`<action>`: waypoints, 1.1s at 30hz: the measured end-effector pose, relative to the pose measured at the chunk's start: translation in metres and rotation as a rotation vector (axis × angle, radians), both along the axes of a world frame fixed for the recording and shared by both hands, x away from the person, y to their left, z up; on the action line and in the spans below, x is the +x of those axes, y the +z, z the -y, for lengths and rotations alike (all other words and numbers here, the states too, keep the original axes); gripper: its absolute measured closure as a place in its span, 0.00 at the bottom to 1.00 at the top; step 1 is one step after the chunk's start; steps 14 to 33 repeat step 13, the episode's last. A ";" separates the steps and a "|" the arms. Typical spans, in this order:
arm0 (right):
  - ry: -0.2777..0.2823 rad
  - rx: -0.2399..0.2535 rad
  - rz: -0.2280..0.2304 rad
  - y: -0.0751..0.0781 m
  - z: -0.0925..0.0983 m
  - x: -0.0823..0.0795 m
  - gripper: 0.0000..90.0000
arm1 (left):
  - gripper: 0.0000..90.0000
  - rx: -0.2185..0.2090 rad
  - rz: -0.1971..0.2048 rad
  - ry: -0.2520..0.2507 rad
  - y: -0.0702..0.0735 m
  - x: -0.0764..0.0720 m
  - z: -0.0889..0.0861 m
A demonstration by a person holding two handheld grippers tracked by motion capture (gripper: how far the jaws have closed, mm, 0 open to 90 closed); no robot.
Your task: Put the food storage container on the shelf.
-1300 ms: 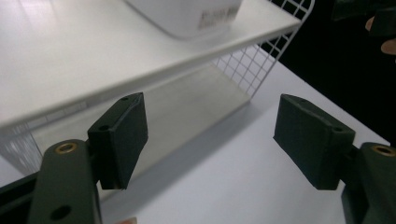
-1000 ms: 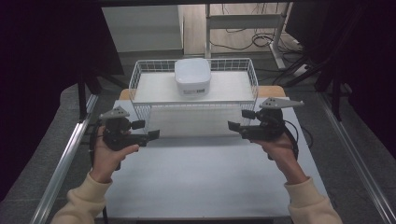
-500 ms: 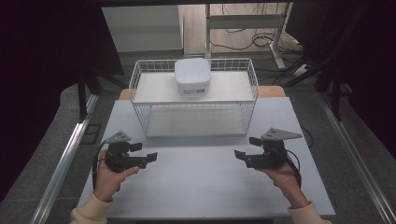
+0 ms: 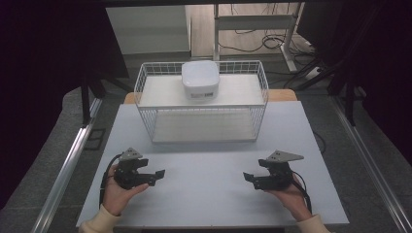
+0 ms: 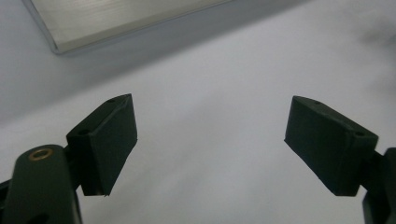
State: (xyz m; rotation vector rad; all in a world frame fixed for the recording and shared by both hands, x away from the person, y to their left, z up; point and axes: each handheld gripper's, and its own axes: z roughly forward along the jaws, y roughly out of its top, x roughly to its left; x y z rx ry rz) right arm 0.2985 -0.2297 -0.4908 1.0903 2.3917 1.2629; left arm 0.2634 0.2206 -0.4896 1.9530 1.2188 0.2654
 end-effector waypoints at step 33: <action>-0.038 0.064 0.010 0.004 0.007 0.001 0.20 | 0.19 0.014 0.022 0.010 -0.002 0.000 0.000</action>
